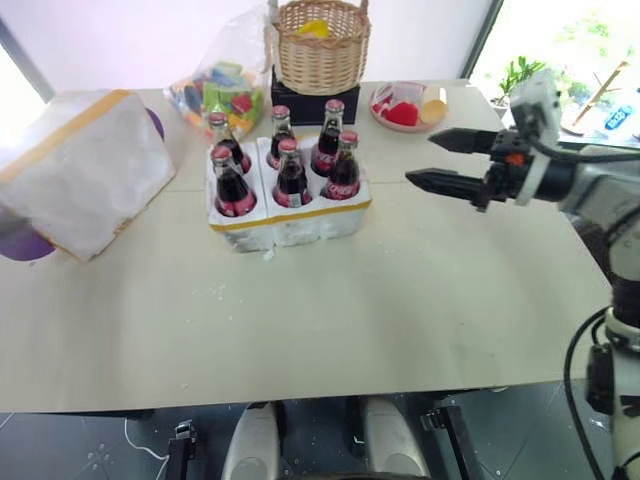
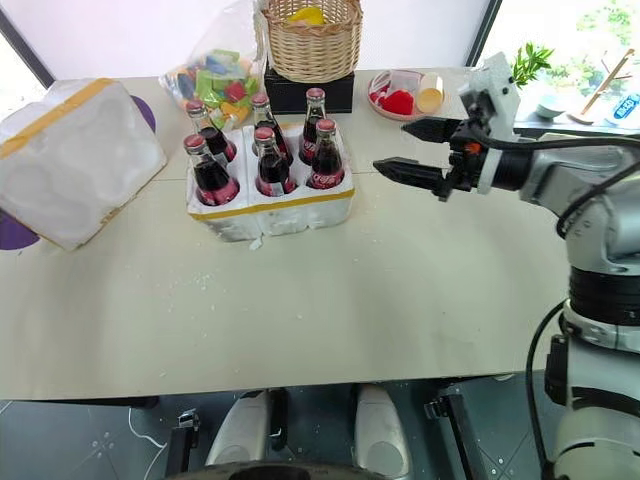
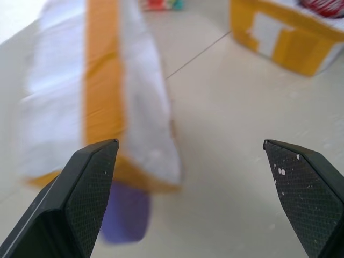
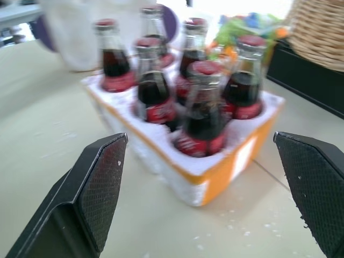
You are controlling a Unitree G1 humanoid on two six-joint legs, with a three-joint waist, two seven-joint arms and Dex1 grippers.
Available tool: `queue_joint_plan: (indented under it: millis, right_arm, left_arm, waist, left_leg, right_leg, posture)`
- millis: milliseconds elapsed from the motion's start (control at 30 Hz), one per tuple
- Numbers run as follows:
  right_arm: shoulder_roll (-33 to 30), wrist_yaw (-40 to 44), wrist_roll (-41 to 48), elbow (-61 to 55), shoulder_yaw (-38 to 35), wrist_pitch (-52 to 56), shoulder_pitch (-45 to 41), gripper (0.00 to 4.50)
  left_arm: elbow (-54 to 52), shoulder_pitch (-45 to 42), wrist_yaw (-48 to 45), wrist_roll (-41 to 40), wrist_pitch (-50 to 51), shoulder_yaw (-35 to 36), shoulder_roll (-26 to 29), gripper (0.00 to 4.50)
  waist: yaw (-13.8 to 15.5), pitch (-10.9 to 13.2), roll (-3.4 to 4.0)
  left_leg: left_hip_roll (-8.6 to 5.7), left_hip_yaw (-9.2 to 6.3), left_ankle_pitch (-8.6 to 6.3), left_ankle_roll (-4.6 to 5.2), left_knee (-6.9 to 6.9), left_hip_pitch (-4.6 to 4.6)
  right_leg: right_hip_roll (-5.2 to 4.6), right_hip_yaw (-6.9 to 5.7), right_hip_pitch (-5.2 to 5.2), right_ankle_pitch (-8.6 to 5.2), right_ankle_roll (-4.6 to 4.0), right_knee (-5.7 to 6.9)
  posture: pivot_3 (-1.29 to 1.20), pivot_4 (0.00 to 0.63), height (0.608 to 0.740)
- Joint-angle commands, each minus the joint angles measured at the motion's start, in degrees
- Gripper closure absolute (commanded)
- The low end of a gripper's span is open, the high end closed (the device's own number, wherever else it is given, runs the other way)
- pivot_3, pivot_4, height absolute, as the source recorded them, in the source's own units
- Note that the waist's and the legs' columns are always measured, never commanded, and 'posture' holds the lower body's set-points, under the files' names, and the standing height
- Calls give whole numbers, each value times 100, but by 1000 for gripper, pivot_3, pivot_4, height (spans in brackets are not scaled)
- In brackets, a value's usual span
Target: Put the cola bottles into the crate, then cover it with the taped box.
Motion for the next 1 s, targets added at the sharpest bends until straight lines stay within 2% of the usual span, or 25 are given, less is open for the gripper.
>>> queue_joint_plan:
  millis: [33,167,333,567,767,867,1000]
  right_arm:
    - [-75,50,453,-292,-226,119,-237,45]
    - [-96,-42,470,-292,-130,60,-256,45]
    - [-184,-154,506,-393,-211,81,-176,45]
    - [-413,-515,766,-781,-562,331,106,45]
    - [-764,-605,1187,-1166,-920,586,290,45]
    - [-944,-576,1525,-1293,-1116,766,375,0]
    - [-1100,-580,1794,-1457,-1273,805,579,0]
  left_arm:
    - [1188,-1077,-34,692,-822,-982,213,0]
    - [2309,-2966,96,1726,-1190,-2183,-168,0]
    - [3323,-4302,430,2679,-1417,-3003,-690,0]
    - [3960,-5030,1125,3323,-1249,-3377,-1520,0]
    - [4118,-5147,1428,3516,-988,-3379,-1903,0]
    - [4149,-5160,1471,3486,-869,-3284,-1986,865]
    - [4155,-5186,1430,3462,-813,-3221,-2002,2670]
  waist:
    - [7,0,0]
    - [59,-4,-7]
    - [136,-2,-16]
    - [172,-2,-19]
    - [142,0,-26]
    - [134,-1,-27]
    - [150,-2,-29]
  left_leg:
    - [1,0,0,0,0,-1]
    - [0,4,0,0,5,-5]
    - [-1,11,2,2,16,-9]
    - [0,9,1,2,15,-9]
    - [0,8,1,3,20,-13]
    - [1,6,1,4,18,-10]
    - [1,4,1,4,21,-9]
  right_leg:
    - [0,0,0,0,0,1]
    - [0,-1,1,1,0,5]
    - [0,1,4,5,11,10]
    - [-1,2,2,5,20,13]
    - [-1,2,2,11,32,14]
    - [1,1,2,12,33,16]
    - [0,2,4,11,32,17]
  posture:
    - [0,150,740]
    - [0,150,740]
    - [0,150,740]
    - [0,150,740]
    - [0,150,740]
    - [0,150,740]
    - [0,150,740]
